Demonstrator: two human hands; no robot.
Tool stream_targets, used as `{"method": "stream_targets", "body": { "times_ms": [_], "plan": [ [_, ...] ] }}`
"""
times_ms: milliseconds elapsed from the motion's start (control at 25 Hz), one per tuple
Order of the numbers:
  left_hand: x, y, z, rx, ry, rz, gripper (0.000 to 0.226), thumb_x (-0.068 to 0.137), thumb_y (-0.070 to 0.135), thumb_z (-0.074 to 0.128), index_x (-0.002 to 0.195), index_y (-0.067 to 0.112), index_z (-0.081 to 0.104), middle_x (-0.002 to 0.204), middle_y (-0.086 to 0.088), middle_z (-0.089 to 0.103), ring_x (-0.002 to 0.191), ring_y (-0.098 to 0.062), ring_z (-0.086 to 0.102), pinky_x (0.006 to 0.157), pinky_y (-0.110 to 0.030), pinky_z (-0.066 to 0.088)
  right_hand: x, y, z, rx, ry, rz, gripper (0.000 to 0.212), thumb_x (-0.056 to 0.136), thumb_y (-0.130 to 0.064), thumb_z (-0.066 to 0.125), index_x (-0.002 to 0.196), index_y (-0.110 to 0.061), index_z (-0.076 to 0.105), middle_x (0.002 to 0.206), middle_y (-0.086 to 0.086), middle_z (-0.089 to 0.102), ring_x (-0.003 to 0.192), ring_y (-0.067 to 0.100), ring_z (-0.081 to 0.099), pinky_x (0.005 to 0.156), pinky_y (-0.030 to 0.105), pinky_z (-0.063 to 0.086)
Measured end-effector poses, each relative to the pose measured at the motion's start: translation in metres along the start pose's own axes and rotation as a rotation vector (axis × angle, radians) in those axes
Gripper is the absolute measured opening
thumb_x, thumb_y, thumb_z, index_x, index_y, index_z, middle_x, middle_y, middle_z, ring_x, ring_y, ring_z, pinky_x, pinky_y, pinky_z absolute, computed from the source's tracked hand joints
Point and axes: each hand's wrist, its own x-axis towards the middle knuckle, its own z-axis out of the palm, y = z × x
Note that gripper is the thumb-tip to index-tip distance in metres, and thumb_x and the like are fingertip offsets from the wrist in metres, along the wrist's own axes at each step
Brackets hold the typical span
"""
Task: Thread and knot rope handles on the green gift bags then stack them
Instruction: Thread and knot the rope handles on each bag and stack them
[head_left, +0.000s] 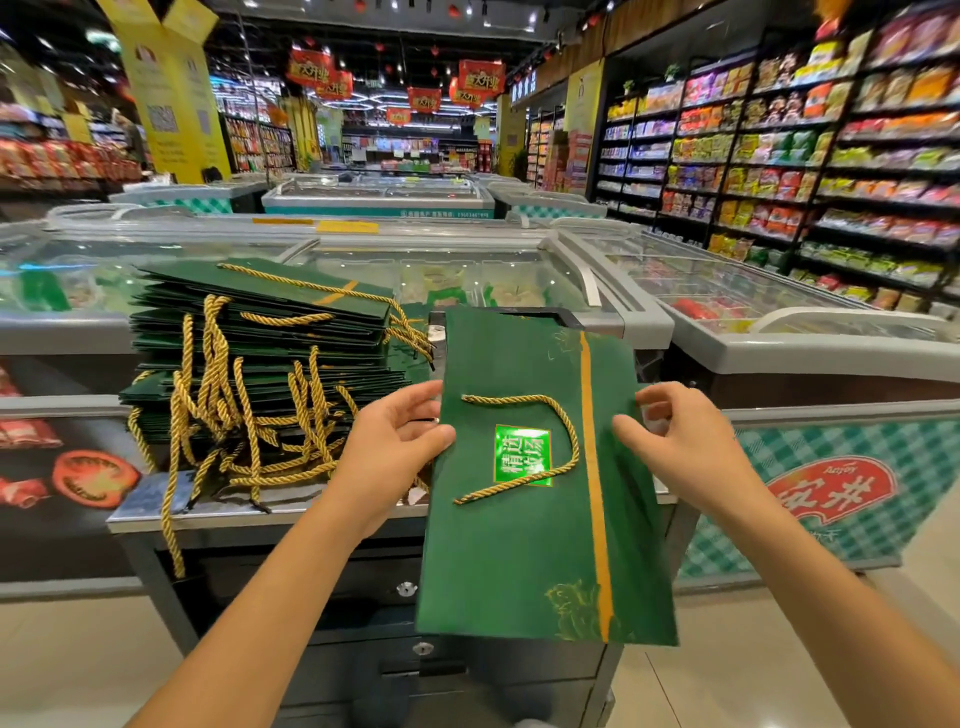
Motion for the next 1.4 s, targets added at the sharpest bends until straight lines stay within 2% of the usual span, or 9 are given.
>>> {"method": "stream_targets", "body": {
  "times_ms": [240, 480, 560, 720, 840, 1000, 1160, 1280, 1400],
  "plan": [
    [0.002, 0.021, 0.001, -0.122, 0.092, -0.013, 0.019, 0.087, -0.001, 0.071, 0.102, 0.011, 0.071, 0.087, 0.000, 0.076, 0.082, -0.015, 0.070, 0.066, -0.024, 0.057, -0.004, -0.009, -0.024, 0.554, -0.063, 0.102, 0.013, 0.096, -0.019, 0.070, 0.092, -0.010, 0.078, 0.072, -0.002, 0.072, 0.050, 0.000, 0.051, 0.048, 0.018, 0.038],
    [0.014, 0.080, 0.003, -0.017, 0.131, 0.204, 0.008, 0.088, 0.005, 0.074, 0.095, 0.009, 0.073, 0.089, -0.009, 0.077, 0.084, -0.022, 0.074, 0.076, -0.035, 0.062, 0.007, -0.048, -0.067, 0.821, 0.140, -0.093, 0.011, 0.095, -0.015, 0.068, 0.103, -0.013, 0.076, 0.097, 0.005, 0.080, 0.083, 0.016, 0.076, 0.071, 0.029, 0.063],
    [0.018, 0.094, 0.005, 0.004, 0.154, 0.274, 0.010, 0.087, 0.008, 0.075, 0.097, 0.007, 0.074, 0.086, -0.010, 0.075, 0.077, -0.018, 0.070, 0.072, -0.030, 0.061, 0.011, -0.058, -0.078, 0.879, 0.204, -0.185, 0.015, 0.095, -0.010, 0.067, 0.108, -0.007, 0.074, 0.094, 0.009, 0.078, 0.071, 0.009, 0.073, 0.061, 0.022, 0.060],
    [0.021, 0.113, 0.006, -0.019, 0.198, 0.341, 0.005, 0.091, 0.013, 0.071, 0.095, 0.015, 0.074, 0.071, 0.005, 0.071, 0.061, -0.009, 0.063, 0.059, -0.019, 0.051, 0.014, -0.066, -0.085, 0.832, 0.342, -0.336, 0.012, 0.096, -0.005, 0.066, 0.106, -0.004, 0.072, 0.068, -0.013, 0.072, 0.052, -0.003, 0.060, 0.052, 0.010, 0.045],
    [0.023, 0.114, 0.009, -0.033, 0.163, 0.299, 0.013, 0.097, 0.015, 0.065, 0.107, 0.015, 0.072, 0.088, 0.001, 0.076, 0.080, -0.015, 0.073, 0.070, -0.026, 0.056, 0.011, -0.060, -0.083, 0.715, 0.437, -0.426, 0.011, 0.095, -0.013, 0.071, 0.104, -0.011, 0.076, 0.075, -0.010, 0.074, 0.059, 0.003, 0.059, 0.059, 0.017, 0.047],
    [0.019, 0.106, 0.019, -0.115, -0.074, 0.204, 0.070, 0.087, 0.026, 0.076, 0.148, 0.022, 0.042, 0.135, 0.002, 0.061, 0.117, -0.014, 0.065, 0.100, -0.037, 0.053, 0.001, -0.063, -0.075, 0.409, 0.632, -0.603, 0.007, 0.093, -0.016, 0.074, 0.099, -0.012, 0.075, 0.079, -0.001, 0.069, 0.061, 0.008, 0.054, 0.059, 0.019, 0.041],
    [0.007, 0.095, 0.042, -0.215, -0.322, 0.211, 0.098, 0.065, 0.045, 0.090, 0.147, 0.039, 0.038, 0.149, 0.002, 0.050, 0.127, -0.016, 0.059, 0.106, -0.047, 0.048, -0.015, -0.087, -0.051, 0.191, 0.677, -0.814, 0.010, 0.093, -0.013, 0.074, 0.100, -0.007, 0.077, 0.082, 0.000, 0.067, 0.060, 0.006, 0.050, 0.057, 0.012, 0.038],
    [0.002, 0.092, 0.053, -0.382, -0.423, 0.219, 0.118, 0.048, 0.062, 0.091, 0.148, 0.027, 0.037, 0.137, 0.001, 0.060, 0.118, -0.019, 0.065, 0.097, -0.045, 0.054, -0.018, -0.098, -0.026, 0.222, 0.550, -0.878, 0.018, 0.095, -0.018, 0.073, 0.108, -0.007, 0.078, 0.092, 0.002, 0.071, 0.071, 0.008, 0.060, 0.063, 0.020, 0.049],
    [-0.002, 0.093, 0.054, -0.460, -0.265, 0.189, 0.080, 0.069, 0.061, 0.080, 0.126, 0.011, 0.052, 0.103, -0.005, 0.068, 0.092, -0.018, 0.068, 0.076, -0.031, 0.058, -0.014, -0.103, -0.008, 0.197, 0.382, -0.896, 0.030, 0.100, -0.033, 0.063, 0.121, -0.014, 0.075, 0.107, 0.000, 0.073, 0.097, 0.018, 0.068, 0.081, 0.037, 0.057]
  ]
}}
